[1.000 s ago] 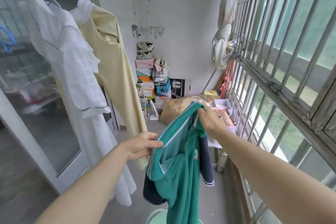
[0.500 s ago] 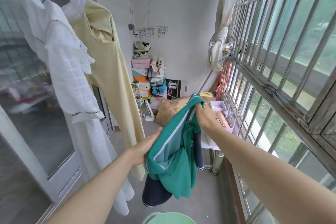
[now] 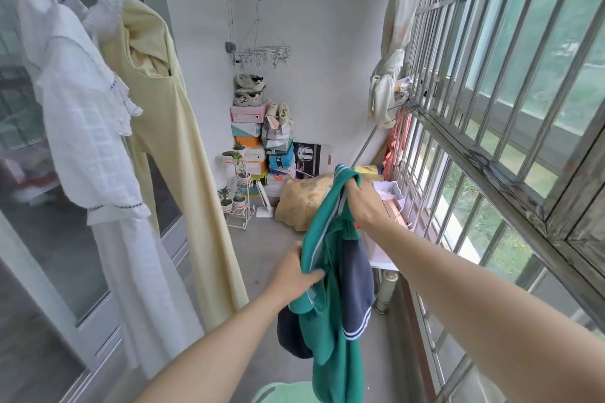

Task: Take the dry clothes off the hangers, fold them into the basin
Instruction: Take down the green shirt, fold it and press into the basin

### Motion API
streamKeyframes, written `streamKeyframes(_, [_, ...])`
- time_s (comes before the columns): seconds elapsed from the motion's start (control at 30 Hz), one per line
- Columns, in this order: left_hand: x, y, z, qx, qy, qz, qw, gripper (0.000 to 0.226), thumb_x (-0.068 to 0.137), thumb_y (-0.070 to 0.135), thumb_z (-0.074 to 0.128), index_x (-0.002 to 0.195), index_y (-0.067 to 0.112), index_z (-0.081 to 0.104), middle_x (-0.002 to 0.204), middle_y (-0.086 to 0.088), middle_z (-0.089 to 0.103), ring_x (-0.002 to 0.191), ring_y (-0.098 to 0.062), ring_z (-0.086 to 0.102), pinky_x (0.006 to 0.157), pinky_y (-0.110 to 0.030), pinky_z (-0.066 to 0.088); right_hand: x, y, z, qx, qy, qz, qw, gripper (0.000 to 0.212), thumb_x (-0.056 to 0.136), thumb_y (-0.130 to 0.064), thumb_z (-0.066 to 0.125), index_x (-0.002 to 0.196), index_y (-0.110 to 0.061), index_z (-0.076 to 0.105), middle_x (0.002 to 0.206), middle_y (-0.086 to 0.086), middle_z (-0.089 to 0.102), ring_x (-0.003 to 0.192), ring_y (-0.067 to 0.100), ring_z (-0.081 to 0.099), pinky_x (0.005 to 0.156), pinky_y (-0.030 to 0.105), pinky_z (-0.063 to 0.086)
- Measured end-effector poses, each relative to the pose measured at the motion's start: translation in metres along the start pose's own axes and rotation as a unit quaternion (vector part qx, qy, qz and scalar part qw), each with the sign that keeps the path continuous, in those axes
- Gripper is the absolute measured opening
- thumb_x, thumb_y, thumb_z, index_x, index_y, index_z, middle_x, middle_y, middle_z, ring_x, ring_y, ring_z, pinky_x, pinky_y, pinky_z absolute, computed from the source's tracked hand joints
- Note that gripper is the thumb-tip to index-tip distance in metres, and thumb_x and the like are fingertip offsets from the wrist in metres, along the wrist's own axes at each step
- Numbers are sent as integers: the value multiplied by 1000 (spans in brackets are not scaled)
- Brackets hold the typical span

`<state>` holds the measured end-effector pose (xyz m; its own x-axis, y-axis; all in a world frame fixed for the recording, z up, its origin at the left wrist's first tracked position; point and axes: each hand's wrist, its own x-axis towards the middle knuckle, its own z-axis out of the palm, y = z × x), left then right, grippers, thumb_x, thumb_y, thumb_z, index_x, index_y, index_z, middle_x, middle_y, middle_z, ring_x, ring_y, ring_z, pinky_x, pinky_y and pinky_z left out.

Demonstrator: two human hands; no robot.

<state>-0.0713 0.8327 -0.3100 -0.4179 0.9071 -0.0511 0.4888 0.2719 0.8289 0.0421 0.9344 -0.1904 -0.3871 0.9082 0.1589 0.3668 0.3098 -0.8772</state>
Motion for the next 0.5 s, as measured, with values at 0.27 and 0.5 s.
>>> streamKeyframes(0.27, [16, 0, -54, -78, 25, -87, 993, 18, 78, 31, 48, 72, 16, 55, 71, -5, 57, 77, -23, 55, 66, -28, 37, 0, 27, -31, -59, 17, 19, 998, 38, 99, -38, 33, 78, -15, 54, 70, 1, 52, 73, 24, 49, 59, 31, 34])
streamKeyframes(0.5, [12, 10, -97, -90, 3, 27, 996, 46, 75, 58, 63, 100, 19, 68, 103, -3, 72, 97, -23, 67, 91, -36, 48, 3, 58, -33, -46, 10, 68, 997, 41, 98, -47, 33, 93, -16, 59, 115, 16, 61, 102, 33, 57, 82, 36, 41])
